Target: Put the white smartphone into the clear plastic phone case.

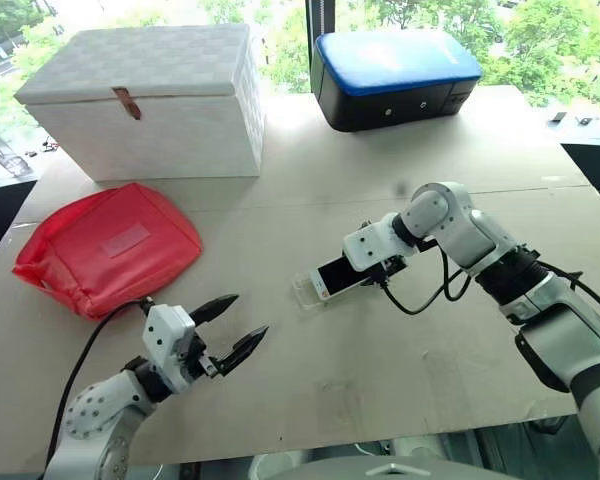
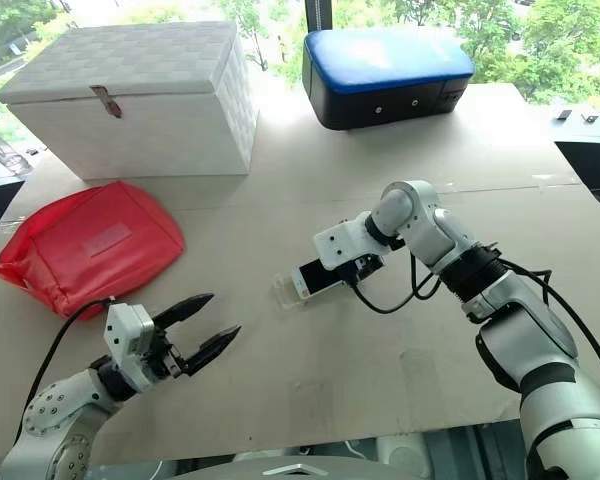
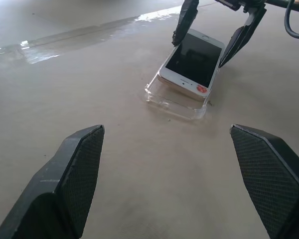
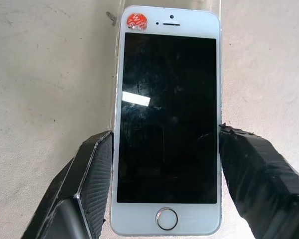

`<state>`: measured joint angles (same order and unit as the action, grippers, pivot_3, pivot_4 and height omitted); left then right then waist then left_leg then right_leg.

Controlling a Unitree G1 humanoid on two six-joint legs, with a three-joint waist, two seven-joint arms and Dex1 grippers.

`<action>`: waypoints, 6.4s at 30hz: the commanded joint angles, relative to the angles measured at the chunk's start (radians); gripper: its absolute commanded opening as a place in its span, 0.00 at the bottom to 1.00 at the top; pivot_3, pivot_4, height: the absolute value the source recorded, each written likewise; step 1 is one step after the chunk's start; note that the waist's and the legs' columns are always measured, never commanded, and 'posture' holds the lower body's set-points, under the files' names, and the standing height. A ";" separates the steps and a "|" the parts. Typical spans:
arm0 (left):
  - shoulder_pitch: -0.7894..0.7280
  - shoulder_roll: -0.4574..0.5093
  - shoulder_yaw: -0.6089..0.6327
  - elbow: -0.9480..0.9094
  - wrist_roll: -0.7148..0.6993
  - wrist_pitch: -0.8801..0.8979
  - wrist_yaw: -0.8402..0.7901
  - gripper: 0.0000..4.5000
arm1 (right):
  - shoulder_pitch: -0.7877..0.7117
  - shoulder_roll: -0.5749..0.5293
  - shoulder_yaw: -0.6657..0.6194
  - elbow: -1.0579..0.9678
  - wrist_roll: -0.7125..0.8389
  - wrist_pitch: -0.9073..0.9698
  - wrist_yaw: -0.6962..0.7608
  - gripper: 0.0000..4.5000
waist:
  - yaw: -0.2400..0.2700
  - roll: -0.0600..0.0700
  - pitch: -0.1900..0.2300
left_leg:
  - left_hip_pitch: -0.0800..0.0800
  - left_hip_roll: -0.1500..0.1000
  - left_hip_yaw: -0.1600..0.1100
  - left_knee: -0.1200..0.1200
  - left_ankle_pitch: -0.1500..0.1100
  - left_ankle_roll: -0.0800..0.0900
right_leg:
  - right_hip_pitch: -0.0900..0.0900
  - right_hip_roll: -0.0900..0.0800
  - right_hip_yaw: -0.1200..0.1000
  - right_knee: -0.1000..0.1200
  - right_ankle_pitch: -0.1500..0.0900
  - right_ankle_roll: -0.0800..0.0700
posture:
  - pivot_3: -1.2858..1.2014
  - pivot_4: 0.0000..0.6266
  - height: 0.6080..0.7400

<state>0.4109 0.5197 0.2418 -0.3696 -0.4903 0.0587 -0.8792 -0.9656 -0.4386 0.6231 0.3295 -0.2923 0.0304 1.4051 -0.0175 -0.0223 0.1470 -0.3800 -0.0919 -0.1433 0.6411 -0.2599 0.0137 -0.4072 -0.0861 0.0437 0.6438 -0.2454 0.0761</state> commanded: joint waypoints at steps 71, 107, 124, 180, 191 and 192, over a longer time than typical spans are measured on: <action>-0.066 0.007 -0.060 -0.037 0.020 0.006 0.026 0.92 | -0.101 0.085 -0.177 0.229 0.129 0.032 -0.137 0.01 | -0.019 0.004 0.000 | -0.005 0.000 0.000 -0.002 0.000 0.000 | -0.005 0.000 0.000 -0.001 0.001 -0.002 | 0.52 0.24 1.00; -0.144 0.024 -0.069 0.036 0.027 -0.005 -0.018 0.92 | -0.049 -0.026 -0.197 0.259 0.162 -0.113 0.091 0.01 | -0.021 0.005 0.001 | -0.004 0.000 0.001 -0.003 0.000 0.000 | -0.005 0.000 0.001 -0.001 0.001 -0.002 | 0.52 0.24 1.00; -0.137 0.038 -0.055 0.028 0.016 0.003 -0.037 0.92 | 0.199 0.047 -0.155 -0.168 0.248 0.260 -0.077 0.01 | -0.018 0.004 0.000 | -0.005 0.000 0.000 -0.003 0.000 0.000 | -0.005 -0.001 0.001 -0.001 0.001 -0.002 | 0.52 0.24 1.00; -0.312 0.024 -0.280 0.253 0.210 -0.033 -0.051 0.01 | 0.532 -0.293 -0.309 -0.683 0.307 0.644 -0.504 0.00 | 0.007 0.008 -0.011 | -0.004 0.000 0.000 -0.004 0.000 0.000 | -0.004 -0.001 -0.001 -0.002 0.001 -0.001 | 0.52 0.24 1.00; -0.374 -0.012 -0.324 0.333 0.232 -0.069 -0.066 0.01 | 0.499 -0.256 -0.246 -0.744 0.337 0.648 -0.444 0.00 | 0.015 0.008 -0.011 | -0.003 0.000 -0.001 -0.003 0.000 0.000 | -0.003 -0.001 -0.002 -0.002 0.001 -0.001 | 0.52 0.24 1.00; -0.382 -0.017 -0.326 0.342 0.235 -0.074 -0.066 0.01 | 0.500 -0.258 -0.241 -0.738 0.341 0.642 -0.434 0.00 | 0.018 0.009 -0.011 | -0.003 0.000 -0.002 -0.003 0.000 0.000 | -0.002 -0.001 -0.003 -0.002 0.001 -0.001 | 0.52 0.24 1.00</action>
<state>0.0358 0.5160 -0.0506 -0.0584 -0.2712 -0.0105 -0.9426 -0.4508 -0.6981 0.3875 -0.3747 0.0318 0.6856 0.9552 0.0009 -0.0138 0.1361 -0.3830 -0.0919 -0.1454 0.6382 -0.2599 0.0136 -0.4089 -0.0874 0.0408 0.6422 -0.2444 0.0748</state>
